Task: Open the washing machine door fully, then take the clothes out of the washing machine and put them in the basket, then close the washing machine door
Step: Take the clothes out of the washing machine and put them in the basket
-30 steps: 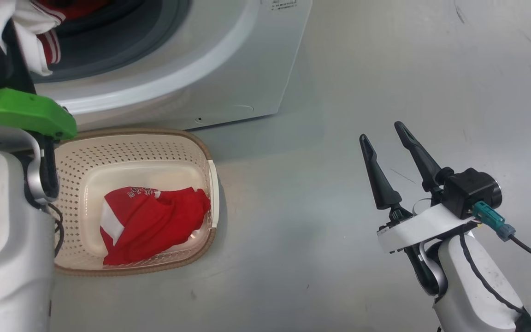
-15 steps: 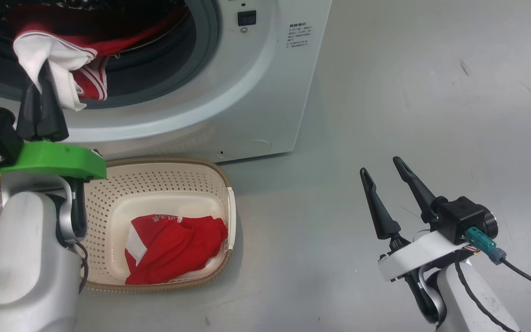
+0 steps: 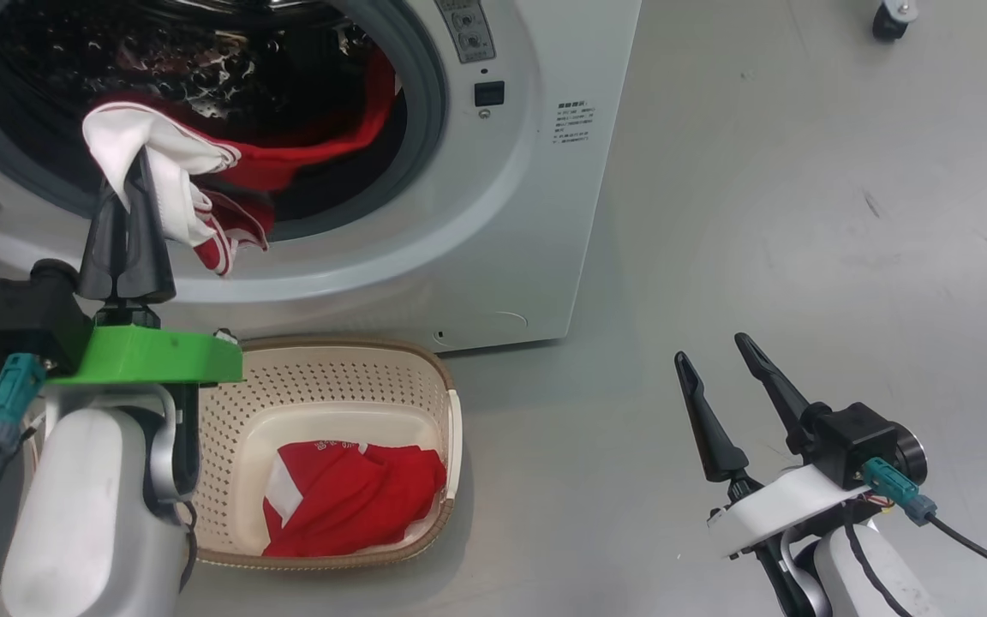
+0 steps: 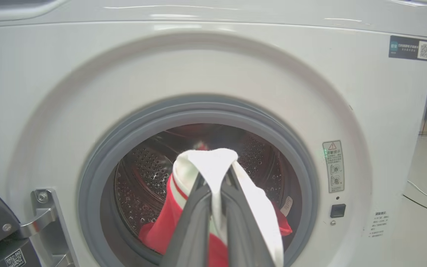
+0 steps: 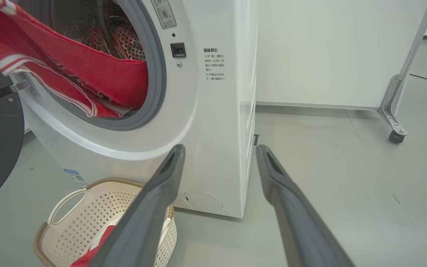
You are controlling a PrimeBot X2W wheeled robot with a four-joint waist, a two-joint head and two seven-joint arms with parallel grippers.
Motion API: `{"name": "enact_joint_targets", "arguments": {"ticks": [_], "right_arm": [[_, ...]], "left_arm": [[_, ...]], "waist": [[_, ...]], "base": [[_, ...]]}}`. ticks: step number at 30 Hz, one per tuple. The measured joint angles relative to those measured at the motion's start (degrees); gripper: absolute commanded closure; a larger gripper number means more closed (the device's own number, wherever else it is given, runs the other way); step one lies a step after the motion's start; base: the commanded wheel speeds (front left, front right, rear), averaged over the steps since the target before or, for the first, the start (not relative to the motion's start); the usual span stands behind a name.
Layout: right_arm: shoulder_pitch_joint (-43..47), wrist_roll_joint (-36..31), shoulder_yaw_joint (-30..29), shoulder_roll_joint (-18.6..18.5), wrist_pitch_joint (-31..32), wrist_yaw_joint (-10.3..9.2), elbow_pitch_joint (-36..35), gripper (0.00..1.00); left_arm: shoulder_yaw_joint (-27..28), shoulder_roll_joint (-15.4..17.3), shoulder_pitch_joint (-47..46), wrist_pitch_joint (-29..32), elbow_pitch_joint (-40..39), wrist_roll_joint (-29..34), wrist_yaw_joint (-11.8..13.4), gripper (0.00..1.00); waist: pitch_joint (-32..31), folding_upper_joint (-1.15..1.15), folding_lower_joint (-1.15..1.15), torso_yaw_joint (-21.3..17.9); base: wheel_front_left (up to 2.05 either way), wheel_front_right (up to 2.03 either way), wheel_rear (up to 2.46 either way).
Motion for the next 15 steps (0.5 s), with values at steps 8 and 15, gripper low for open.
{"name": "enact_joint_targets", "arguments": {"ticks": [8, 15], "right_arm": [[1.1, 0.0, -0.2, 0.0, 0.0, -0.09, -0.5, 0.0], [1.2, -0.1, 0.5, 0.3, 0.0, -0.09, -0.9, 0.0]], "left_arm": [[-1.5, -0.6, 4.6, 0.1, -3.8, 0.0, 0.7, 1.0], [-1.9, -0.9, 10.3, 2.2, -4.0, -0.6, 1.3, 1.0]], "waist": [[-1.8, 0.0, 0.0, 1.6], [-2.1, 0.0, 0.0, 2.1]], "base": [[0.0, 0.0, 0.0], [0.0, 0.0, 0.0]]}}
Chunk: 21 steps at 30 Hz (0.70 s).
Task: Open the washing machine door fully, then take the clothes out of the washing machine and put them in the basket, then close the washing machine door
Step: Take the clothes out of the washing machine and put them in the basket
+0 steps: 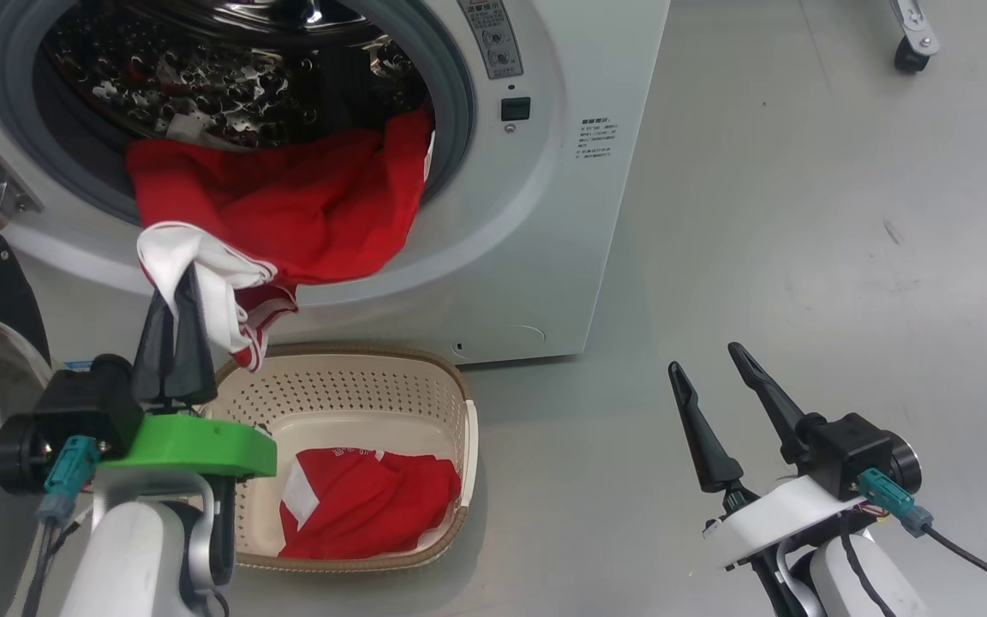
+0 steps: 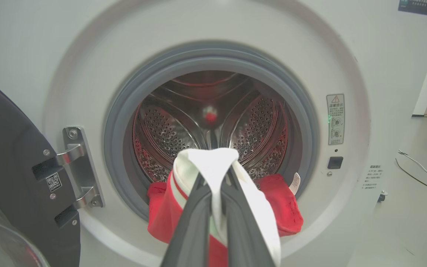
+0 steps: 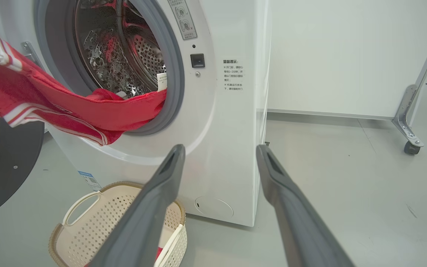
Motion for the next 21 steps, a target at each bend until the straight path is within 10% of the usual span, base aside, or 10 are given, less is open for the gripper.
{"name": "enact_joint_targets", "arguments": {"ticks": [21], "right_arm": [[-0.7, -0.4, 1.3, 0.1, 0.0, 0.09, -2.4, 0.0]], "left_arm": [[-3.1, -1.1, 4.5, 4.0, 13.6, -4.6, 1.0, 1.0]], "waist": [[6.0, 0.0, 0.0, -1.7]], "base": [[0.0, 0.0, 0.0]]}}
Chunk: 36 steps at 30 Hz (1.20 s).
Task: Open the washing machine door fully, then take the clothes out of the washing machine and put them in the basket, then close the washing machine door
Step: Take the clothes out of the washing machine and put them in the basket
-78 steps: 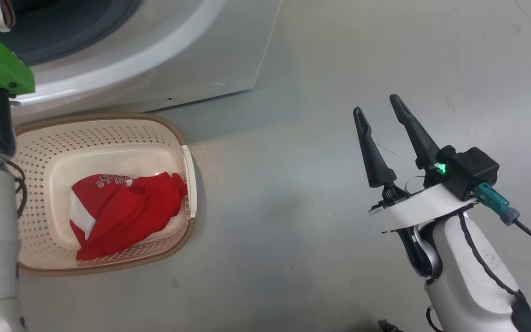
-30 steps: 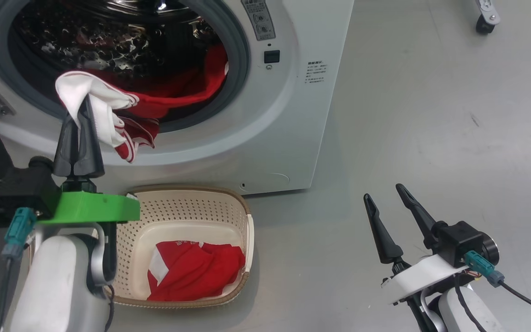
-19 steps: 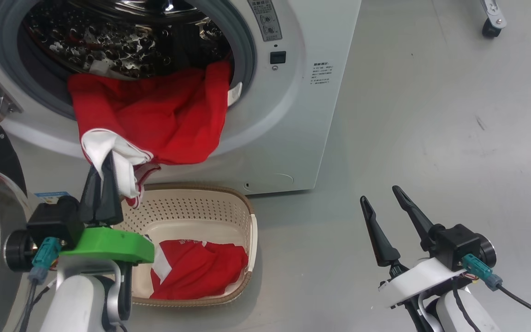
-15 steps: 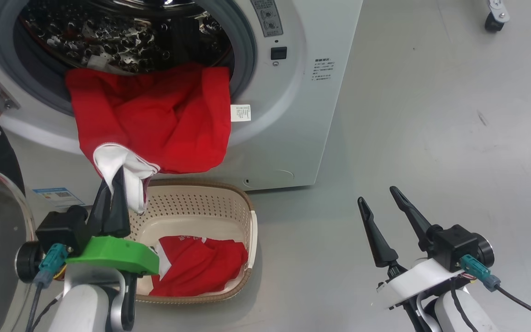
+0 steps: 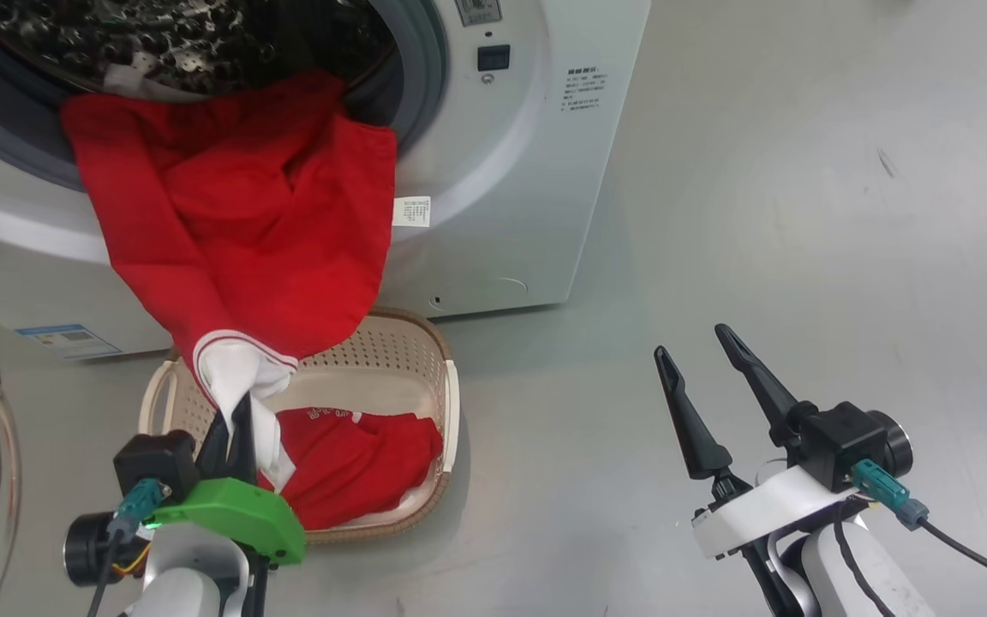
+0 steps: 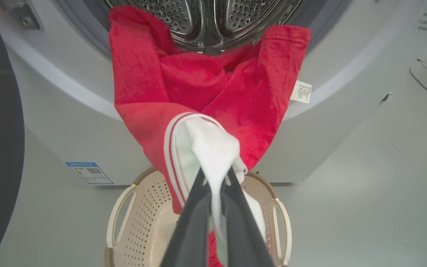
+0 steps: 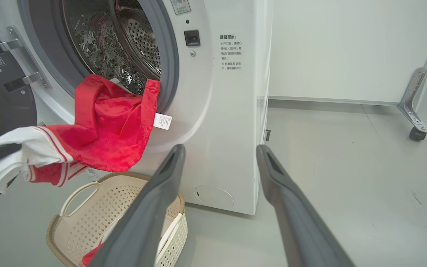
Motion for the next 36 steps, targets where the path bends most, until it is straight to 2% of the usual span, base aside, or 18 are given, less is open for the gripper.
{"name": "enact_joint_targets", "arguments": {"ticks": [6, 17, 36], "right_arm": [[-1.3, 0.0, 0.2, 0.0, 0.0, 0.07, -0.9, 0.0], [-4.9, -0.1, 0.6, 0.1, 0.0, 0.51, -2.2, 0.0], [-10.4, 0.6, 0.8, 0.3, 0.0, 0.58, -3.1, 0.0]], "left_arm": [[-0.4, 0.0, -1.0, 1.0, 6.2, 0.0, 0.0, 1.0], [-0.2, 0.0, -9.9, 2.4, 16.4, 0.0, 0.0, 1.0], [1.9, 1.9, -20.8, 1.8, 29.1, 0.2, -0.1, 1.0]], "waist": [[3.0, 0.0, 0.0, -1.3], [9.4, 0.0, 0.0, -4.1], [18.2, 0.0, 0.0, -9.2]], "base": [[0.0, 0.0, 0.0], [0.0, 0.0, 0.0], [0.0, 0.0, 0.0]]}}
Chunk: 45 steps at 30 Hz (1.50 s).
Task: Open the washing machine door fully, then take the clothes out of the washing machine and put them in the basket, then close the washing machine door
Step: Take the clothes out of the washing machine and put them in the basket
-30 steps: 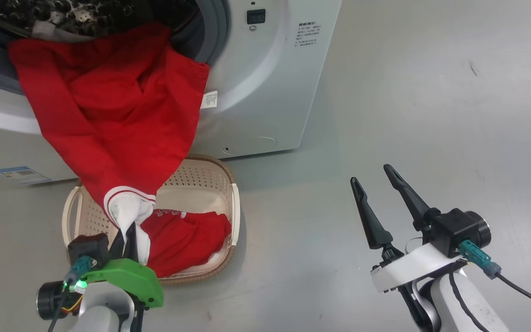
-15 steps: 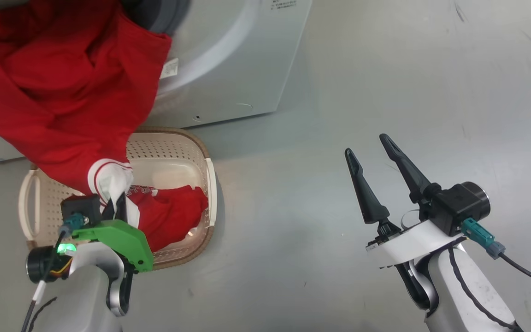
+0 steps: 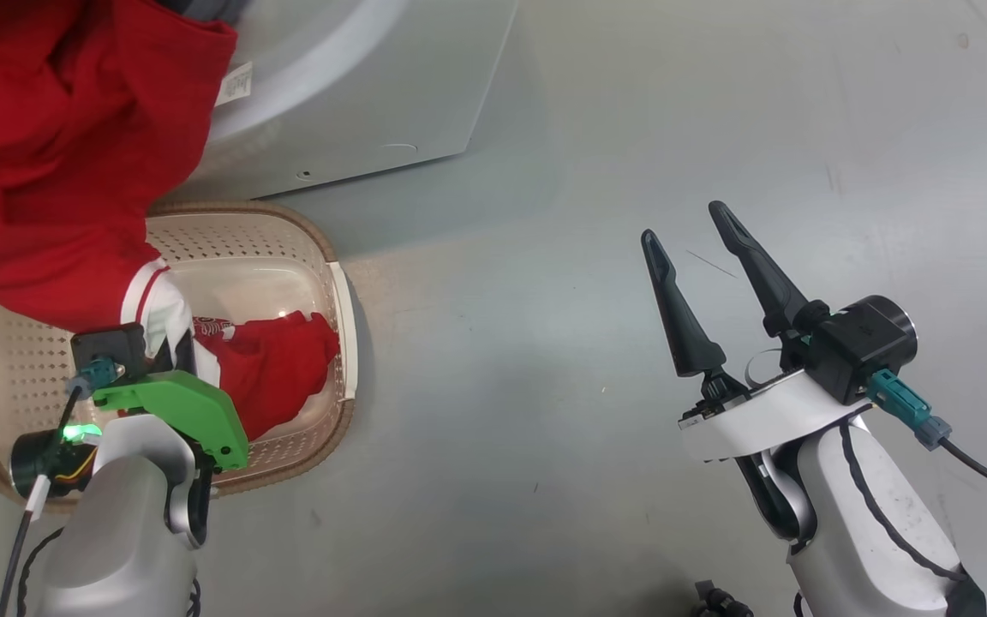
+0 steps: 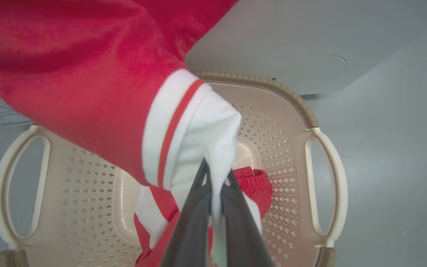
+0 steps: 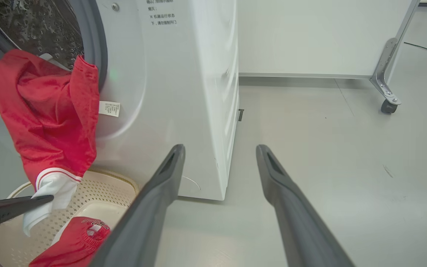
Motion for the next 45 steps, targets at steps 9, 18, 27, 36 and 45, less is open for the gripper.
{"name": "enact_joint_targets", "arguments": {"ticks": [9, 18, 27, 36, 45], "right_arm": [[-0.3, 0.2, -0.3, 0.1, 0.0, 0.01, 1.0, 0.0], [-0.3, 0.5, -0.8, 0.2, 0.0, 0.18, 2.1, 0.0], [0.1, 0.5, -2.1, 0.2, 0.0, 0.18, 3.5, 0.0], [2.7, 0.3, -3.3, 0.1, 0.0, 0.18, 5.4, 0.0], [5.5, 0.0, -4.1, 0.1, 0.0, 0.16, 7.1, 0.0]], "left_arm": [[1.1, -0.2, -1.5, -2.5, 4.7, -1.0, -1.0, 0.0], [1.6, -0.5, -1.6, -6.7, 8.1, -1.3, -2.0, 0.0], [1.1, -1.7, -1.3, -9.0, 8.1, -1.3, -3.7, 0.0], [0.4, -2.2, -0.2, -9.6, 3.5, -1.3, -4.6, 0.0], [0.5, -2.4, 2.4, -9.5, -6.7, 0.5, -4.8, 0.0]], "waist": [[0.2, 0.0, 0.0, -0.4], [-1.8, 0.0, 0.0, 0.0], [-5.2, 0.0, 0.0, 1.5], [-9.5, 0.0, 0.0, 4.4], [-14.2, 0.0, 0.0, 6.8]], "base": [[0.0, 0.0, 0.0], [0.0, 0.0, 0.0], [0.0, 0.0, 0.0], [0.0, 0.0, 0.0], [0.0, 0.0, 0.0]]}}
